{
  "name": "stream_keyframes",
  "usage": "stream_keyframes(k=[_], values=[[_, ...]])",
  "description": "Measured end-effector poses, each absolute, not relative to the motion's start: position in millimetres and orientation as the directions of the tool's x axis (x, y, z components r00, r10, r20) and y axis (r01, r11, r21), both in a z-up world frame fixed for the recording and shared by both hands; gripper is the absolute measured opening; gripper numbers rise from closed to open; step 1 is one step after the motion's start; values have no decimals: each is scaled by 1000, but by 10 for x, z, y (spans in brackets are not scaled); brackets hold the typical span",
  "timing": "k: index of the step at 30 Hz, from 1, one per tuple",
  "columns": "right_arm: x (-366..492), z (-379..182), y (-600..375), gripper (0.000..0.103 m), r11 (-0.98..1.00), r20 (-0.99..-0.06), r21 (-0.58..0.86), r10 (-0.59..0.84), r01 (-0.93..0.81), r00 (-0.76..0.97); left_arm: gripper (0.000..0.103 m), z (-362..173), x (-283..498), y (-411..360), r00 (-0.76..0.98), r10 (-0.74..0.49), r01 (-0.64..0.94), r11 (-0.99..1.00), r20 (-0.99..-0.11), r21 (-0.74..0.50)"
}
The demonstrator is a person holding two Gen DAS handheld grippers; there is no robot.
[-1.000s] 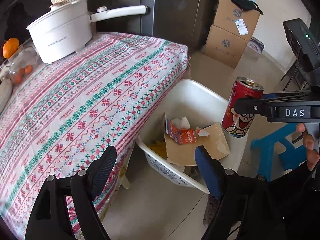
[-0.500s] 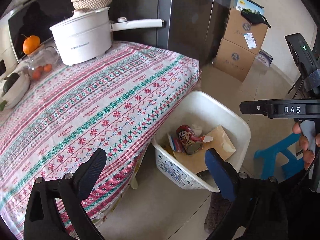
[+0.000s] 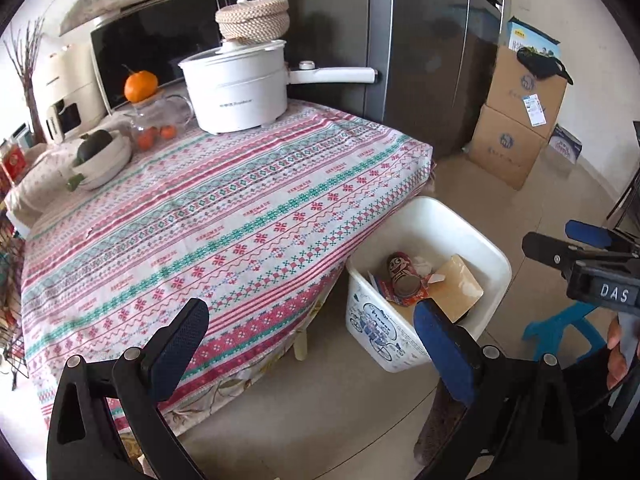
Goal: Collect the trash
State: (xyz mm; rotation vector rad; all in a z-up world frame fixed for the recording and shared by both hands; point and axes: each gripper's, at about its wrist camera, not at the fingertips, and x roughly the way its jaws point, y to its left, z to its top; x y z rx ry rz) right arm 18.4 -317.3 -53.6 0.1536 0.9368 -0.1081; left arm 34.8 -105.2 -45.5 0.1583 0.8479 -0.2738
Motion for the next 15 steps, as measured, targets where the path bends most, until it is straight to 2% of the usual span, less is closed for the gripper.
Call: stream_keyframes(k=[7, 15], values=[[-260, -531, -2882, 97, 988, -773, 35, -69, 151, 631, 103, -324, -21, -1003, 669, -172, 300, 953, -723, 51], [-576, -442, -2778, 102, 981, -718, -10, -141, 192, 681, 103, -275, -246, -902, 679, -196, 291, 957, -707, 15]])
